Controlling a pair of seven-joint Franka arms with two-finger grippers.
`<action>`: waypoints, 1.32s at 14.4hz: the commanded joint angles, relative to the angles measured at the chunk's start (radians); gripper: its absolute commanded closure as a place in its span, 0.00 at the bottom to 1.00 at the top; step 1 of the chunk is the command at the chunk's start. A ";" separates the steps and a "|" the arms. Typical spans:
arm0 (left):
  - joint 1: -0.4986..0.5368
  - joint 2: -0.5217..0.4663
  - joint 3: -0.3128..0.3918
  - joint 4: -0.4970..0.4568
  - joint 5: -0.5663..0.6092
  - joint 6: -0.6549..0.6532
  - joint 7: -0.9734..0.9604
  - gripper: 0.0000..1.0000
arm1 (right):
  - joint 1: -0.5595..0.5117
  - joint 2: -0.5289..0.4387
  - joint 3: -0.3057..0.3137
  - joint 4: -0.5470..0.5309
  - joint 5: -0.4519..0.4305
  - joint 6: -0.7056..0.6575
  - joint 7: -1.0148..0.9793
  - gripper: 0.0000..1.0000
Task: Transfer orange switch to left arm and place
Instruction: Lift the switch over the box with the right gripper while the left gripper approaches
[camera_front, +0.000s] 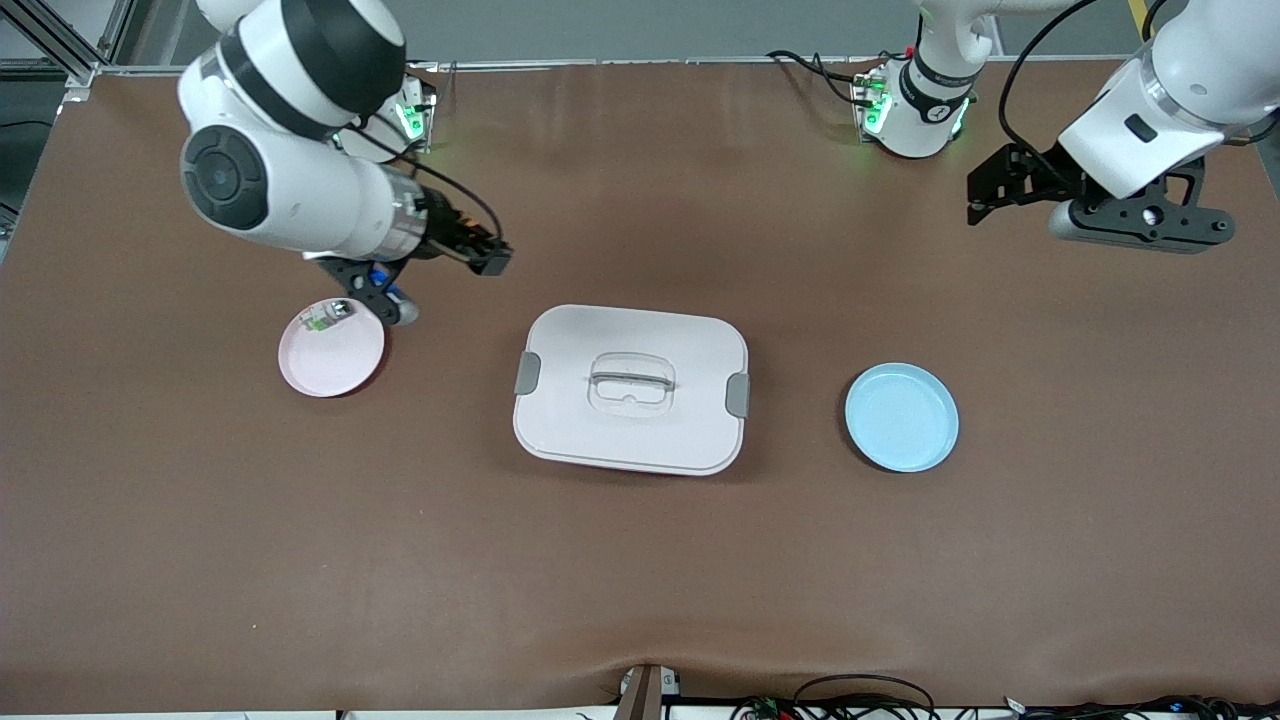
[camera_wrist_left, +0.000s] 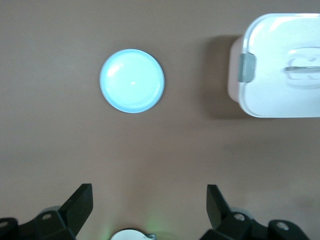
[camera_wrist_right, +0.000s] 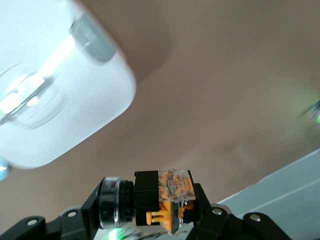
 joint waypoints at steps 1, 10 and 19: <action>0.010 -0.009 -0.007 -0.040 -0.060 0.047 -0.004 0.00 | 0.023 0.061 -0.013 0.068 0.128 0.071 0.116 0.83; 0.006 -0.092 -0.010 -0.341 -0.491 0.394 -0.004 0.00 | 0.186 0.160 -0.013 0.101 0.378 0.478 0.380 0.83; -0.002 -0.092 -0.133 -0.476 -0.668 0.627 0.021 0.00 | 0.286 0.260 -0.013 0.178 0.404 0.644 0.483 0.83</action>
